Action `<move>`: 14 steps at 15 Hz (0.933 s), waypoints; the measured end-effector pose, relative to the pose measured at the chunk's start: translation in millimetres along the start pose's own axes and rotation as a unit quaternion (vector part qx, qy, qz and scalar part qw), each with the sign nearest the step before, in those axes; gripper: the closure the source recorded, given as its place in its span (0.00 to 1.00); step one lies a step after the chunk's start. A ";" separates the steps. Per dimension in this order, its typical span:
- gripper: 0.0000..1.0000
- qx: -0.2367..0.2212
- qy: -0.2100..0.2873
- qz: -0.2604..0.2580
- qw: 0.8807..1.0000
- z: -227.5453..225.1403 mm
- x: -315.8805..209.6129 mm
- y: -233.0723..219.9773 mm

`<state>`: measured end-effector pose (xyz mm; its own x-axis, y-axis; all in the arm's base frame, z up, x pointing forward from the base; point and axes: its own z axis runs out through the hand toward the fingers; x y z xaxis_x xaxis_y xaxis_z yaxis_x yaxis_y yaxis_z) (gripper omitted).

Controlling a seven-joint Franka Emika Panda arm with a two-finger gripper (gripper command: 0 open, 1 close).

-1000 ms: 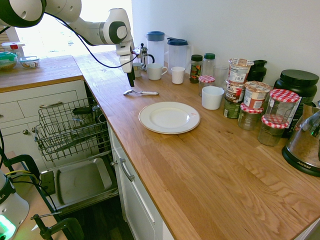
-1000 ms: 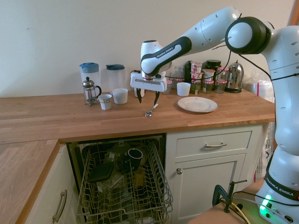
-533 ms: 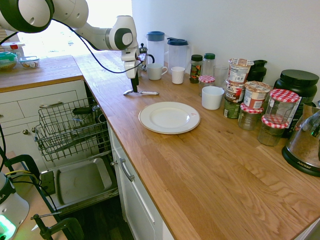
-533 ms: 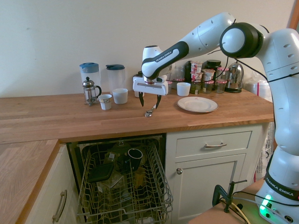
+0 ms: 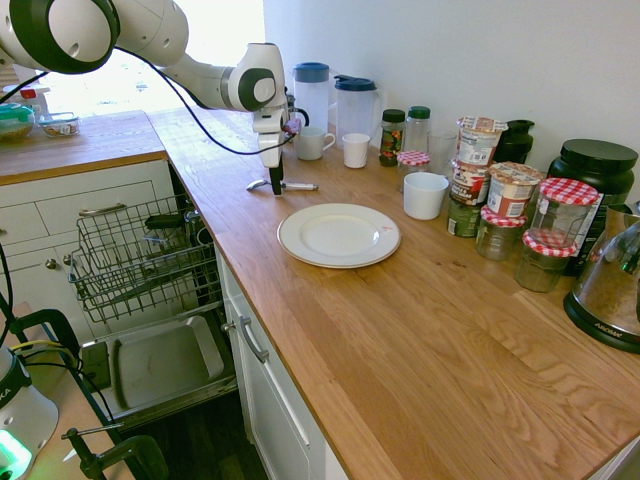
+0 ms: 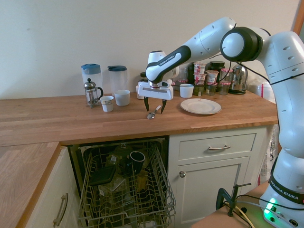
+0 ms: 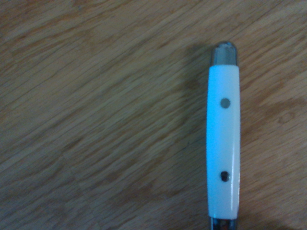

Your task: Put the spoon in the dishwasher

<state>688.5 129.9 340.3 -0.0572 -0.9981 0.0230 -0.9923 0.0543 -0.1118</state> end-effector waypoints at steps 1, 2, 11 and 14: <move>1.00 -0.001 0.000 -0.002 1.000 1.1 0.0 0.1; 1.00 -0.001 0.000 -0.004 1.000 1.5 0.0 0.1; 1.00 -0.002 -0.004 -0.012 1.000 2.9 -4.5 1.9; 1.00 -0.004 -0.007 -0.015 1.000 3.4 -4.1 2.2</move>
<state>687.0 134.1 336.6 -0.0264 -0.9996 0.0120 -0.9943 0.0250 -0.1040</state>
